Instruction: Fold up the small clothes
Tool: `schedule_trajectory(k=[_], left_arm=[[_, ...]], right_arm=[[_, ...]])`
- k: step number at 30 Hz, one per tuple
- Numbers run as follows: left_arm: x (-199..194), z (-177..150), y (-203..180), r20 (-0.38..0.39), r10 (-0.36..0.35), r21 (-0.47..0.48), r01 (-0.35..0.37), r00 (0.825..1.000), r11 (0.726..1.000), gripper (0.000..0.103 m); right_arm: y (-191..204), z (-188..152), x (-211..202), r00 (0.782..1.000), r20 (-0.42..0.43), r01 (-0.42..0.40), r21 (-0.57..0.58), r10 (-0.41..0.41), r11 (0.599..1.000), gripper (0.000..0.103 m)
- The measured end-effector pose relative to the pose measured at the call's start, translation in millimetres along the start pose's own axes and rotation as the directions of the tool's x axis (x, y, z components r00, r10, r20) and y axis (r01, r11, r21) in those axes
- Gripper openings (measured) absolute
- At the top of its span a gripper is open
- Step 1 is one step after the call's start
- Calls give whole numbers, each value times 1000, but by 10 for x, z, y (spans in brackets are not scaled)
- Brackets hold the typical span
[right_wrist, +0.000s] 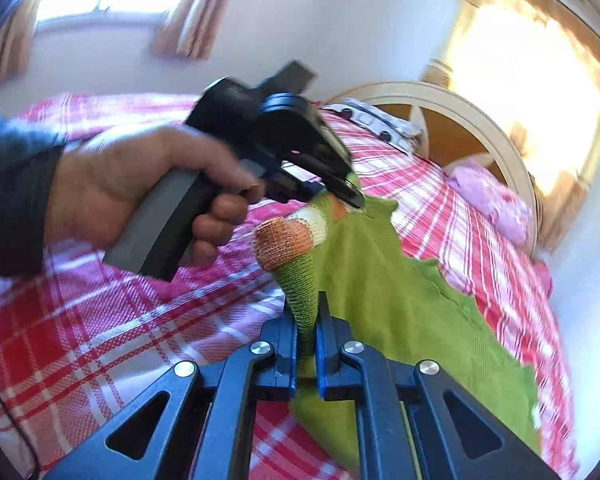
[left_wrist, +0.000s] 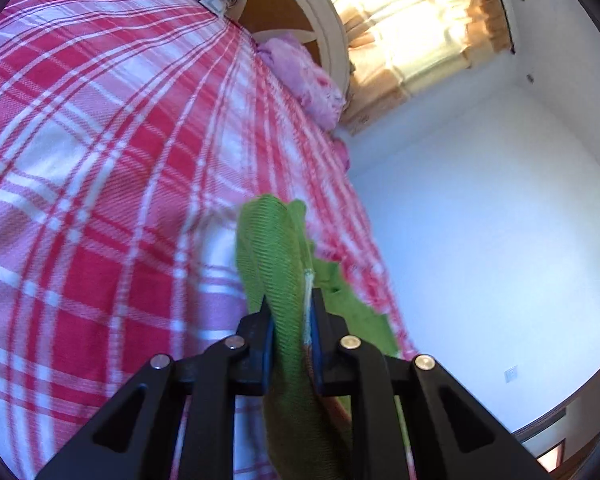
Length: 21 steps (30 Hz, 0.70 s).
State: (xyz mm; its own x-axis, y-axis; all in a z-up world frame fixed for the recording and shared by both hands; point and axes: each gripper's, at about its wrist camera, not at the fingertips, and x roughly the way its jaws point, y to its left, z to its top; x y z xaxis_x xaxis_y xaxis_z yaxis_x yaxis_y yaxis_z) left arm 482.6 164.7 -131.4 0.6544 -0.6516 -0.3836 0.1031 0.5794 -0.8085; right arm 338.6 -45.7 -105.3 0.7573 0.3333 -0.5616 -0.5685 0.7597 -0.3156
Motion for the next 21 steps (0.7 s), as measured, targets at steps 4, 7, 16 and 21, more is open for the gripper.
schedule_trajectory(k=[4, 7, 16, 21], left_arm=[[105, 15, -249, 7, -38, 14, 38, 999, 999, 15], [220, 32, -507, 9, -65, 48, 65, 998, 997, 15], [670, -99, -1142, -35, -111, 121, 115, 993, 986, 15], [986, -162, -1387, -73, -118, 150, 127, 990, 980, 15]], right_arm=[[-245, -107, -83, 1000, 21, -9, 96, 7, 995, 6], [-434, -177, -213, 999, 43, -8, 160, 1, 987, 6], [-1001, -395, -492, 996, 78, 8, 315, -35, 949, 6], [-1257, -612, -651, 995, 79, 18, 384, -53, 923, 6]])
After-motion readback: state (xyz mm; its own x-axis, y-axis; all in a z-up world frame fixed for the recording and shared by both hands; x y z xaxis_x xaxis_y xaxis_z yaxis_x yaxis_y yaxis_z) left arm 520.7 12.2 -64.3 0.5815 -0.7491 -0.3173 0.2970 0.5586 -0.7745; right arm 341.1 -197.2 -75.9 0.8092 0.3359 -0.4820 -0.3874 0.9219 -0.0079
